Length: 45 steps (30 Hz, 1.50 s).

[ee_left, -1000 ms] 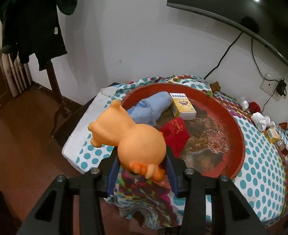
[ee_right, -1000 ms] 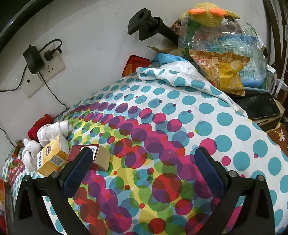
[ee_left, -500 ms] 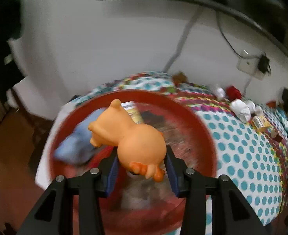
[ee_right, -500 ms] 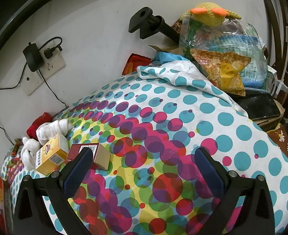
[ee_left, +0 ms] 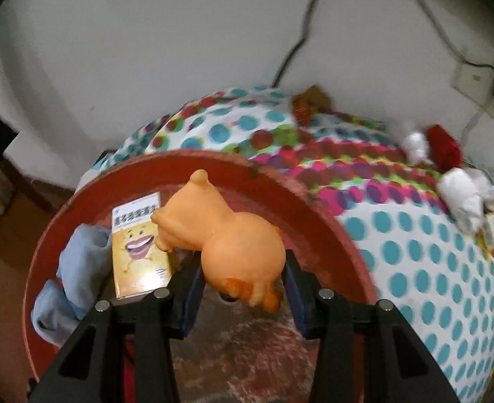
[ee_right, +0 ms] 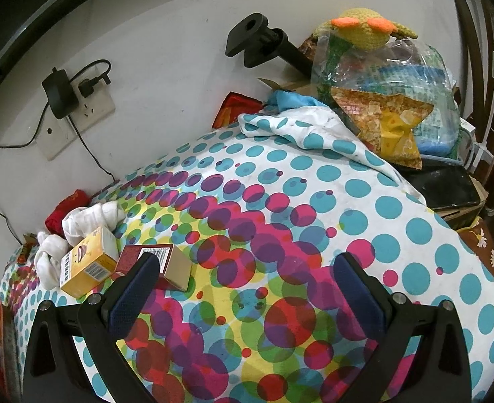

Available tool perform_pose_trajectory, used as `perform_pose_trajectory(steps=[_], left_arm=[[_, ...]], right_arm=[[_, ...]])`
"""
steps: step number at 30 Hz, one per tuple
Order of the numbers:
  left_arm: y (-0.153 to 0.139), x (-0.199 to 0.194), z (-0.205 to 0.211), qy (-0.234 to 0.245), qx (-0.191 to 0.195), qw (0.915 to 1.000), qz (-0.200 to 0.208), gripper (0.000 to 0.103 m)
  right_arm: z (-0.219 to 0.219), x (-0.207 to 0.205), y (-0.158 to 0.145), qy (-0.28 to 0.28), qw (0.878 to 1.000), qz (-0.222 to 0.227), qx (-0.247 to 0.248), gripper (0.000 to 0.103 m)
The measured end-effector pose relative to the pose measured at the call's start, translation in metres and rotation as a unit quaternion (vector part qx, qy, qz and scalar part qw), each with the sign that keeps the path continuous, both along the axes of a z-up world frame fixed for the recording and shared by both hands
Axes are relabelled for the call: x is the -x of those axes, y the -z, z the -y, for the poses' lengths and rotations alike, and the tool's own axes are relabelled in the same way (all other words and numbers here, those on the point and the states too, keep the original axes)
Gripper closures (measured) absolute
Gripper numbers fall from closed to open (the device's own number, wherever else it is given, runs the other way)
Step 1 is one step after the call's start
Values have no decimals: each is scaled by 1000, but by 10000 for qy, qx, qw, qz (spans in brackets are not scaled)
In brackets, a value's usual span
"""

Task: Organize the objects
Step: 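Carry the orange plush toy to the red tray and open the left gripper, then grasp the dark red barcode box on the table with the right gripper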

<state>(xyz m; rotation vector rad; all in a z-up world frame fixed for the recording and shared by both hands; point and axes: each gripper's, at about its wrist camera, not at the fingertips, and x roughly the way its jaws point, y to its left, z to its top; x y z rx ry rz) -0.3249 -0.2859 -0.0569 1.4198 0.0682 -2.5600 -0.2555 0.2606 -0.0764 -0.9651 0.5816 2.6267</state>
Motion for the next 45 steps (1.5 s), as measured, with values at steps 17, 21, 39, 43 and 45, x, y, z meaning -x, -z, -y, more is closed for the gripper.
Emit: perform_pose_trajectory(steps=[17,21,39,43,45], left_arm=[[-40,-42,18,-45,-26,9928,-1201,44],[-84,-108,0,367,-90,9785,-2029,42],[0,-320,-93,1786,-1070,9580,-1971,29],[8,-317,-95,1836,-1158,9585,-1851,29],[13,-316,-93,1727,-1209,9621,-1729,29]], right_arm=[[6,3,-3,-111,9998,54,-142,0],[16,7,-5,-246,9990,88,-363,0],[84,64,8,-1654,9770,925,-983,1],[91,75,9,-1521,9815,938,-686,15],[93,78,12,-1313,9830,1060,-718,38]])
